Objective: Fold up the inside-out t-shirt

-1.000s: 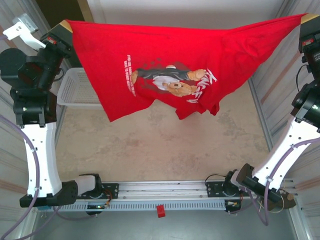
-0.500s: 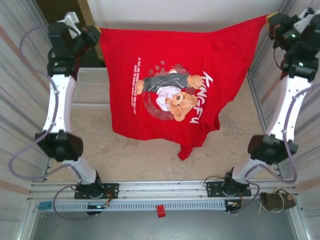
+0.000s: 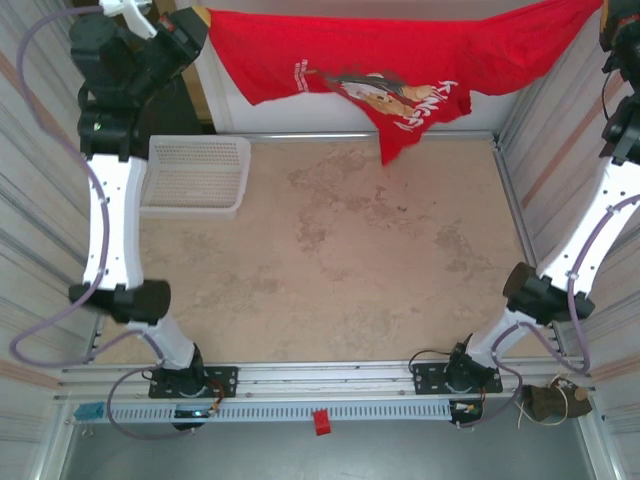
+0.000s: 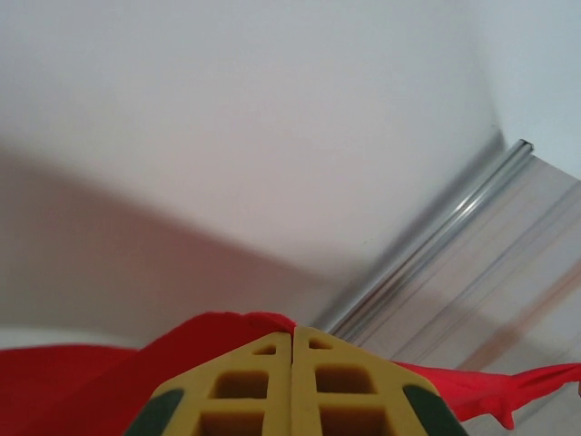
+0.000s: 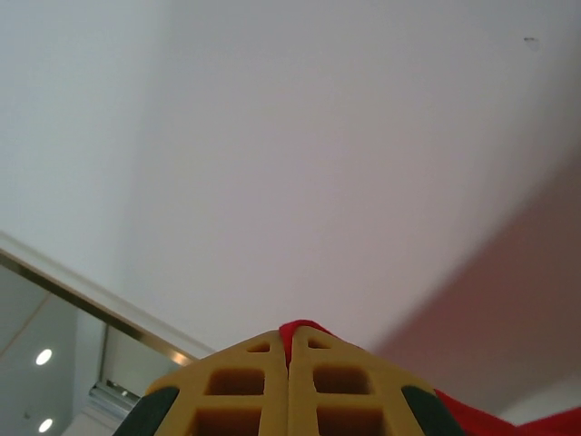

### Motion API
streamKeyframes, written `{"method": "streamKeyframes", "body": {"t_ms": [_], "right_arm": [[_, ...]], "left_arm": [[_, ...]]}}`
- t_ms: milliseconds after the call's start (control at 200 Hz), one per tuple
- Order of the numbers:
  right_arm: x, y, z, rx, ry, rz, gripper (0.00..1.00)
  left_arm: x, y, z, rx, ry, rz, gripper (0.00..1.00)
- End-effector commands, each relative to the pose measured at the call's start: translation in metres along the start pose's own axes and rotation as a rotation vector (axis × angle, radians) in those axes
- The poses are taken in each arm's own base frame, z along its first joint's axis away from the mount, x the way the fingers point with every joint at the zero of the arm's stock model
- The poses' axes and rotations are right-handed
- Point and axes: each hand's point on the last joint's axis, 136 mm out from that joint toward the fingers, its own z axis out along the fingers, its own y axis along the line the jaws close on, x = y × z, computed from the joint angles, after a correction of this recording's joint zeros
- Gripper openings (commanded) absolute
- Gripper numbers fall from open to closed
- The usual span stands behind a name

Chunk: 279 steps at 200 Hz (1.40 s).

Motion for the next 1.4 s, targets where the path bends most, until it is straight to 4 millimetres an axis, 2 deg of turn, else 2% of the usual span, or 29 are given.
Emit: {"method": "streamKeyframes", "body": {"t_ms": [0,120,230,316,391,451,521,721,837,907,982,1022,1037,1047,1067,1177,1292,1393], "right_arm": [[0.005,0.052,-0.035,-0.093,-0.020,-0.075,0.00],[0.004,0.086,-0.065,-0.124,-0.076,-0.121,0.00],[-0.006,0.115,-0.083,-0.183,-0.137,-0.118,0.00],[-0.013,0.124,-0.089,-0.212,-0.168,-0.107,0.00],[-0.017,0.117,-0.085,-0.202,-0.169,-0.101,0.00],[-0.017,0.103,-0.076,-0.174,-0.154,-0.102,0.00],[-0.014,0.078,-0.060,-0.119,-0.131,-0.105,0.00],[0.008,-0.021,-0.002,0.058,-0.024,-0.100,0.00],[0.017,-0.072,0.031,0.132,0.035,-0.108,0.00],[0.021,-0.097,0.050,0.149,0.066,-0.088,0.00],[0.024,-0.114,0.070,0.149,0.091,-0.068,0.00],[0.024,-0.115,0.079,0.129,0.101,-0.065,0.00],[0.023,-0.113,0.082,0.117,0.101,-0.065,0.00],[0.023,-0.112,0.084,0.110,0.101,-0.065,0.00],[0.022,-0.110,0.088,0.095,0.103,-0.063,0.00],[0.004,-0.088,0.094,0.008,0.057,-0.014,0.00],[-0.013,-0.069,0.085,-0.050,0.011,0.013,0.00],[-0.013,-0.047,0.070,-0.070,0.009,-0.033,0.00]], "left_arm": [[0.007,-0.007,-0.023,0.006,-0.026,0.028,0.00],[0.008,-0.017,-0.054,-0.019,-0.063,0.062,0.00],[-0.002,-0.034,-0.070,-0.008,-0.086,0.095,0.00],[-0.008,-0.041,-0.072,-0.002,-0.094,0.112,0.00],[-0.009,-0.036,-0.065,-0.009,-0.082,0.111,0.00],[-0.004,-0.024,-0.053,-0.024,-0.062,0.097,0.00],[0.005,-0.004,-0.035,-0.040,-0.034,0.073,0.00],[0.041,0.060,0.027,-0.089,0.068,-0.006,0.00],[0.057,0.089,0.061,-0.097,0.122,-0.029,0.00],[0.064,0.104,0.081,-0.097,0.150,-0.046,0.00],[0.067,0.113,0.101,-0.089,0.158,-0.054,0.00],[0.065,0.116,0.108,-0.084,0.151,-0.053,0.00],[0.060,0.111,0.108,-0.074,0.142,-0.049,0.00],[0.064,0.119,0.114,-0.081,0.147,-0.055,0.00],[0.063,0.123,0.118,-0.081,0.140,-0.058,0.00],[0.045,0.120,0.125,-0.038,0.073,-0.093,0.00],[0.033,0.105,0.121,0.003,0.041,-0.101,0.00],[0.031,0.091,0.110,0.014,0.055,-0.066,0.00]]}}
